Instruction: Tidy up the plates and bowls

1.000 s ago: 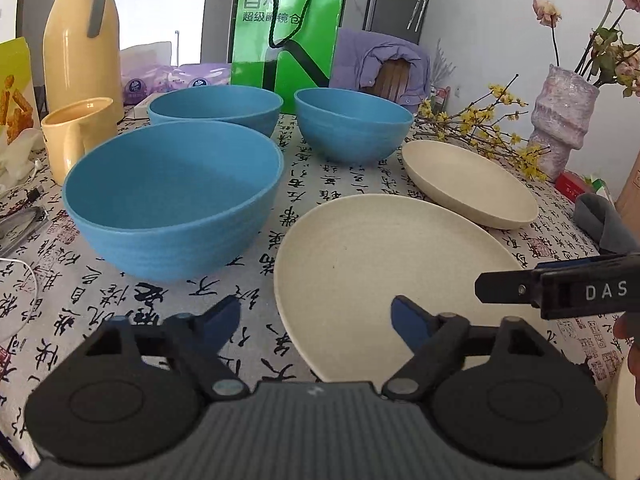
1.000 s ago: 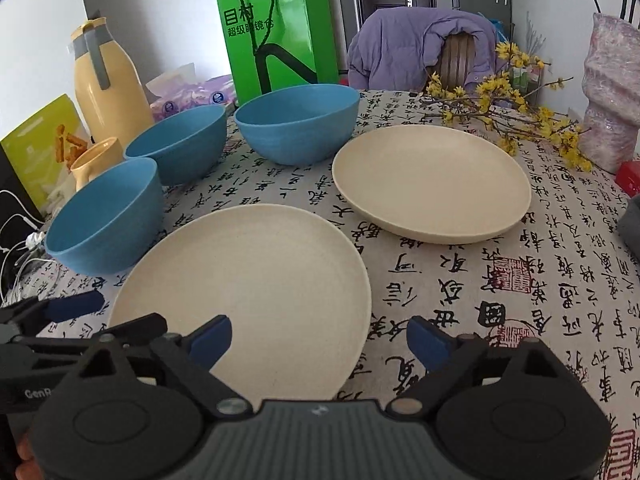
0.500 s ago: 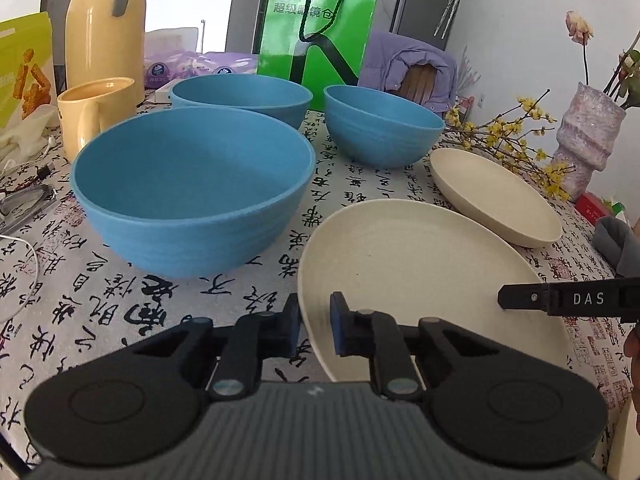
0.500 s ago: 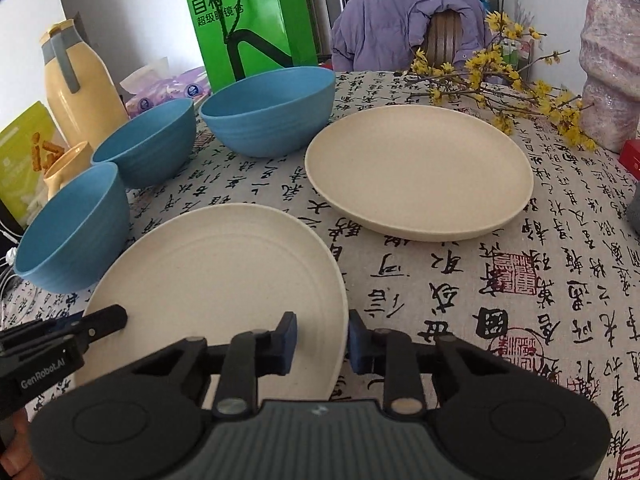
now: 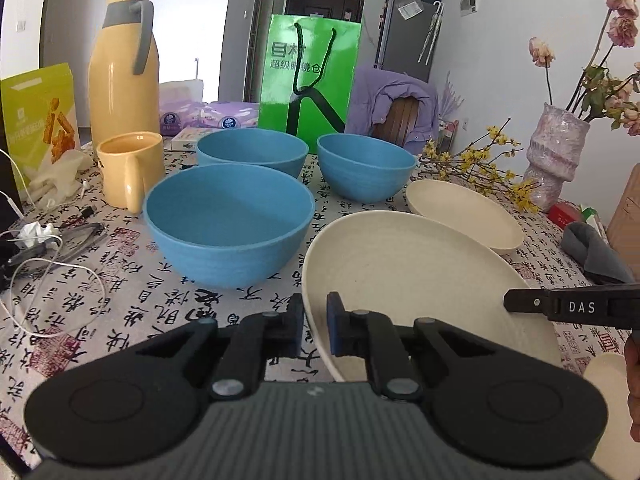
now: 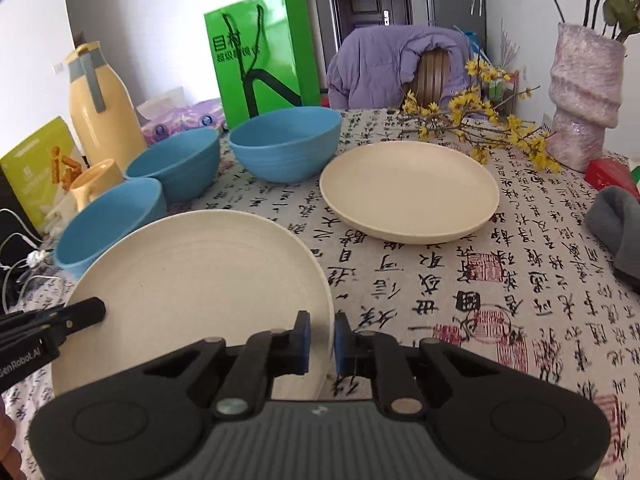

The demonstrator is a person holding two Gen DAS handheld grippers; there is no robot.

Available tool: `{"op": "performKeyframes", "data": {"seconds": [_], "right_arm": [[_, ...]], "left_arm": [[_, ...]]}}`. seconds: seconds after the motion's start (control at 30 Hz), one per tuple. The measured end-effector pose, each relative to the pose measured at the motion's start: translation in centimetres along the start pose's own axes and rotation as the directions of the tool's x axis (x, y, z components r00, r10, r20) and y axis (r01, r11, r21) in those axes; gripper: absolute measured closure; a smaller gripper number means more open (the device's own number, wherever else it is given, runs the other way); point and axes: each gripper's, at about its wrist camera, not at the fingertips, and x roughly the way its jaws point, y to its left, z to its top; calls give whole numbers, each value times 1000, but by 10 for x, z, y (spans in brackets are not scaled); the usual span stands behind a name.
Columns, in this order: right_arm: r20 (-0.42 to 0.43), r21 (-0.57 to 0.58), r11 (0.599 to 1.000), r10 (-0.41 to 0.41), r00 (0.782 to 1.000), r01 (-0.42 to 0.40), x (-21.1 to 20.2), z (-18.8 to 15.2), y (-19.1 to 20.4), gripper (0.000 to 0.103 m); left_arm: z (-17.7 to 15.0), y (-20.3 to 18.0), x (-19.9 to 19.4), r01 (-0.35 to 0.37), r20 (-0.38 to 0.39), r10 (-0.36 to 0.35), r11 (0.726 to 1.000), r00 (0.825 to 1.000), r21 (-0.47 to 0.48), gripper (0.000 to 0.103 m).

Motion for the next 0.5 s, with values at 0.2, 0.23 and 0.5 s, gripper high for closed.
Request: {"op": "performKeyframes", "data": {"seconds": [0.2,0.23,0.5], "right_arm": [[70,10,1000,3,998,-3,-57,-40,21,92],[76,13,1000,5,997,-6,-66,-50,26,92],[116,42,999,-37,993,32,-126,-136,66,93]], "left_arm": [[-32,18,-60,59,22,-60,997,998,43,91],[-39,21,-69,59,22,-60,997,998,44,91],[-90,47,-128,105,8,-106,991,994,83,91]]}}
